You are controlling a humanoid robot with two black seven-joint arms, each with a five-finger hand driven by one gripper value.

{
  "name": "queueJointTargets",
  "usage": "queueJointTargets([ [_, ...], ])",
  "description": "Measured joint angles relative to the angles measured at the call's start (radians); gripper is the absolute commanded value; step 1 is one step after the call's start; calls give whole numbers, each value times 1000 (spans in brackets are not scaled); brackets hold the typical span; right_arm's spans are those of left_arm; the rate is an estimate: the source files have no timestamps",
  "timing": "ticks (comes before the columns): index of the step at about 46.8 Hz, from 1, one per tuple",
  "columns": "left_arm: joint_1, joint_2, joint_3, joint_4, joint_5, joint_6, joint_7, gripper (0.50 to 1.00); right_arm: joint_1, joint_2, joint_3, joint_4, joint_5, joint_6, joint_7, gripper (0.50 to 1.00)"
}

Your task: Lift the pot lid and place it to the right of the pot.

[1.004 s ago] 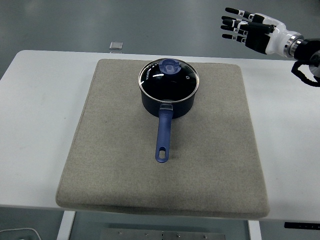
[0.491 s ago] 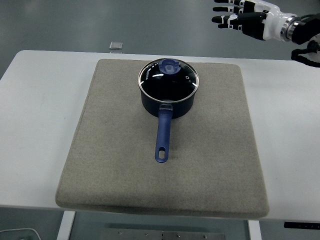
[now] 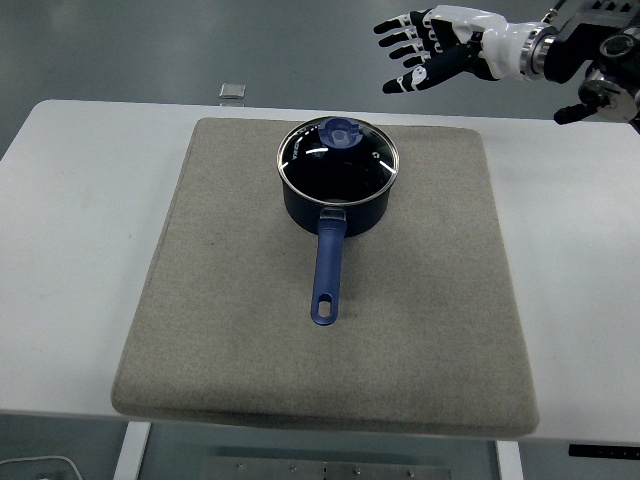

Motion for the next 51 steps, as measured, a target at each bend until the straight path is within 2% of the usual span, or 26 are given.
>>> queueJointTargets([
  [10,0,0,0,0,0,0,1,1000,57,16,-107,42,-81,-7,0,911],
  [29,0,0,0,0,0,0,0,1000,93,152,-263,49,-213,-105,-4,909],
  [51,0,0,0,0,0,0,0,1000,131,195,-336,41,-240,-108,-7,909],
])
